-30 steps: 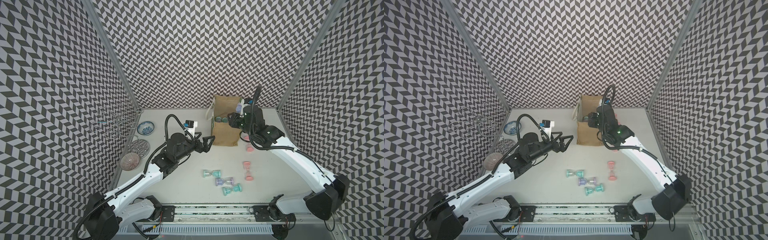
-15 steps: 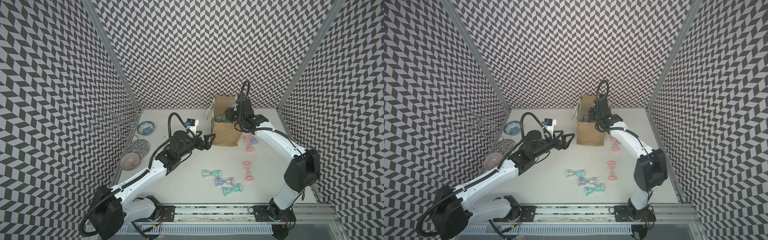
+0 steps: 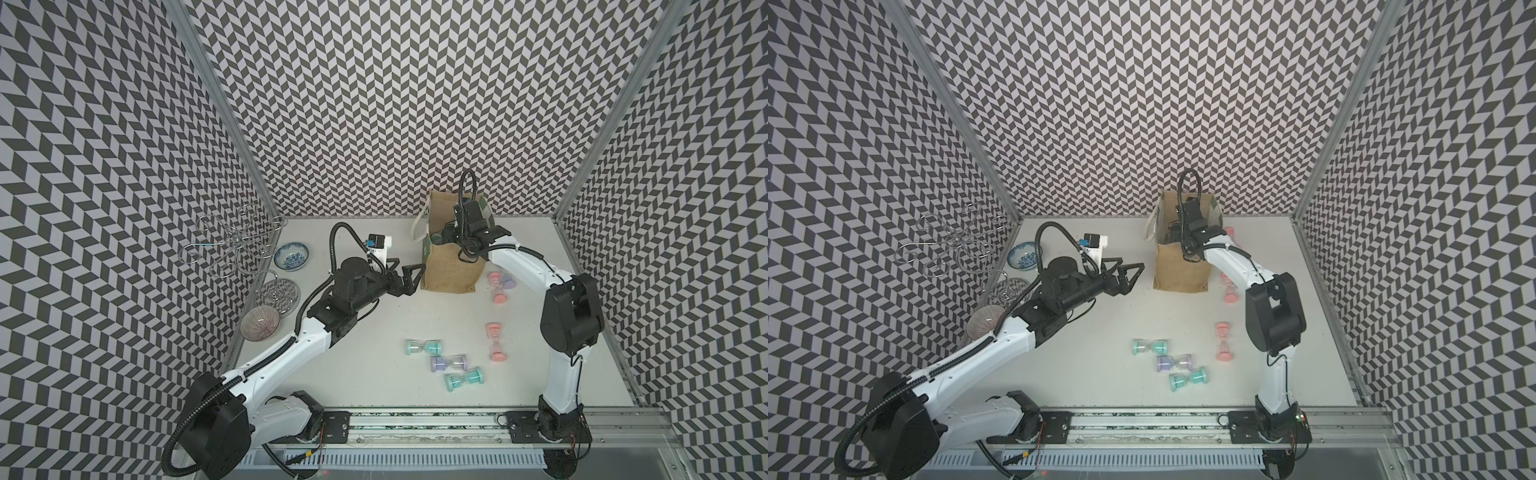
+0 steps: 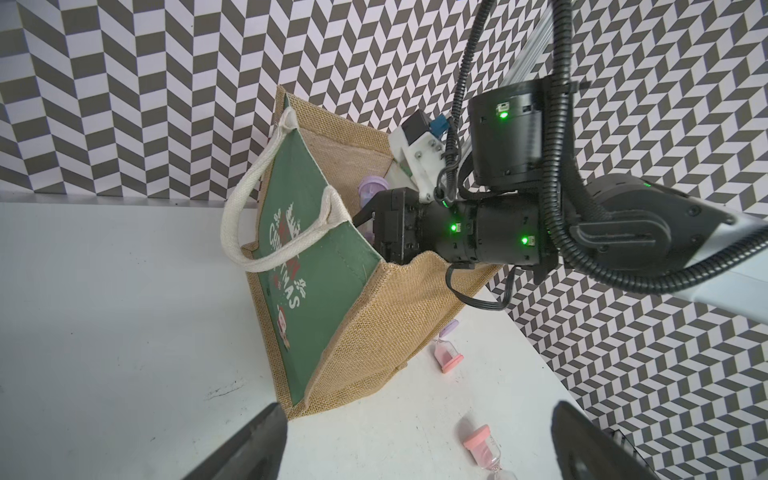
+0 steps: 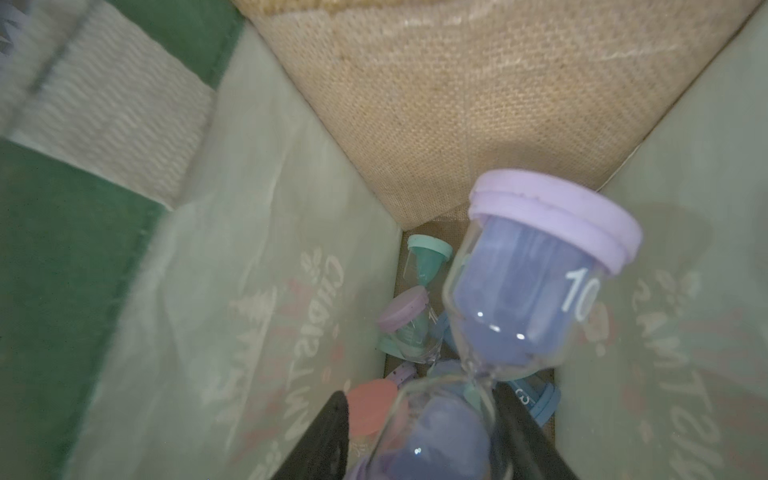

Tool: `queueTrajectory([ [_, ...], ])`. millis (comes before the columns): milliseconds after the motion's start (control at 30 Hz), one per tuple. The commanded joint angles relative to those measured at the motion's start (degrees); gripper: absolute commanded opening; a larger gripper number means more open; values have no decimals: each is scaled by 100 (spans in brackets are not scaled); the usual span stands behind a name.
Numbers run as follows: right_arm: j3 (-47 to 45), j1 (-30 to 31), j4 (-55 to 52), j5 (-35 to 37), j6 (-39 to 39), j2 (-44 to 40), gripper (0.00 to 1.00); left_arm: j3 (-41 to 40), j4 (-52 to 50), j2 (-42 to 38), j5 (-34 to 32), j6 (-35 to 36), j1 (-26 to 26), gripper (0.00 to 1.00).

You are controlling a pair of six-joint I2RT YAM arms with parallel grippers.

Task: Put the hourglass into the canvas bag
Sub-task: Place the hourglass in the canvas bag.

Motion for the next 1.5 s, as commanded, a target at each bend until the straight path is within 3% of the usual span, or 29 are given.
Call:
queueTrajectory([
  [0,72,-42,101,147,-156,172,40,72,178,-28,203,170,22,99],
  [367,-14,-63,112,21,-165,387,43,-38,423,-90,327,227,19,99],
  [600,-82,-63,135,34,-143,333,49,67,257,-13,295,214,17,99],
  [1100,-109,-63,216,-243,-113,-314,65,33,253,-84,179,163,20,99],
  [1467,-350,46,332,-704,-139,-1305,75,68,-29,-411,-48,121,22,99],
])
